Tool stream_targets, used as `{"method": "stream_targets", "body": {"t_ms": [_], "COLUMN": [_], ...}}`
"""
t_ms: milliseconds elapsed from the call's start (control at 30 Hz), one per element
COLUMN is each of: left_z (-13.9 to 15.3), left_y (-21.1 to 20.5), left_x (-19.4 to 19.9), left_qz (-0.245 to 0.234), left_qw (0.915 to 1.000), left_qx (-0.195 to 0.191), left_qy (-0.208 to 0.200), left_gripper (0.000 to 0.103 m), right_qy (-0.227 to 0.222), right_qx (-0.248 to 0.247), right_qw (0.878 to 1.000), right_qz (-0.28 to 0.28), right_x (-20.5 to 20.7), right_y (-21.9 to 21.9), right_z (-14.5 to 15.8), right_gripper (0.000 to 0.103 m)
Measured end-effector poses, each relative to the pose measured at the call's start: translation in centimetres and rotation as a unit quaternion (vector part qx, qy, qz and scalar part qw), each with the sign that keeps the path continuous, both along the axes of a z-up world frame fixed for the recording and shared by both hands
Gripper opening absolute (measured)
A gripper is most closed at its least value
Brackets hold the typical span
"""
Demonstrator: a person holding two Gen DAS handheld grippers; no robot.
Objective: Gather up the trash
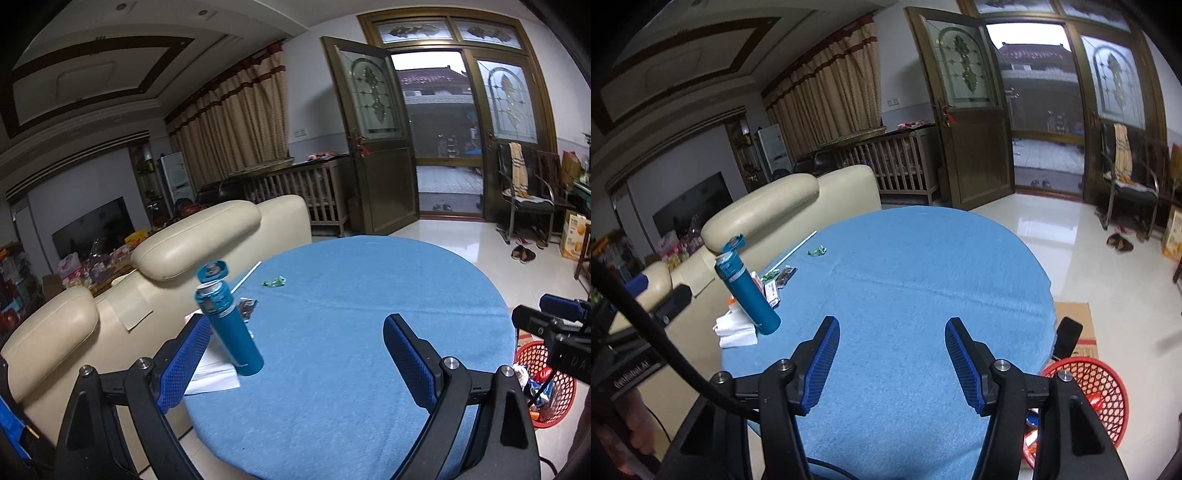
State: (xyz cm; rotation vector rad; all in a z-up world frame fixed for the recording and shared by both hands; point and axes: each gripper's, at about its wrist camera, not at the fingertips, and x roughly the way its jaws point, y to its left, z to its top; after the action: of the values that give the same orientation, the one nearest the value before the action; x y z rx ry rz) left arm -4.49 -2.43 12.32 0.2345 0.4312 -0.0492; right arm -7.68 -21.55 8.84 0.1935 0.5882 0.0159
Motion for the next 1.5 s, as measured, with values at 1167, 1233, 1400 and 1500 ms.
{"method": "stream_targets", "body": {"t_ms": [1167, 1233, 1400, 1500], "left_z": [-0.7, -0.7, -0.6, -0.7], "left_y": [3.3, 3.5, 3.3, 3.3], "left_x": [-1.2, -1.2, -1.4, -1.4], "left_qz": [0.028, 0.029, 0.027, 0.027], "left_qw": [0.9995, 0.9995, 0.9995, 0.9996], "left_qx": [-0.009, -0.010, -0.010, -0.009], "left_qy": [0.009, 0.009, 0.010, 0.010], "left_gripper": [0.095, 0.095, 0.095, 0.095], "right_qy": [-0.018, -0.019, -0.019, -0.018], "right_qx": [-0.009, -0.009, -0.009, -0.010], "right_qw": [0.999, 0.999, 0.999, 0.999], "right_qz": [0.035, 0.034, 0.032, 0.033], "right_x": [-0.2, -0.2, -0.2, -0.1], "right_y": [4.1, 4.1, 4.1, 4.2], "right_z": [-0.1, -0.2, -0.5, -0.5], "right_gripper": [0.063, 0.064, 0.064, 0.064]}}
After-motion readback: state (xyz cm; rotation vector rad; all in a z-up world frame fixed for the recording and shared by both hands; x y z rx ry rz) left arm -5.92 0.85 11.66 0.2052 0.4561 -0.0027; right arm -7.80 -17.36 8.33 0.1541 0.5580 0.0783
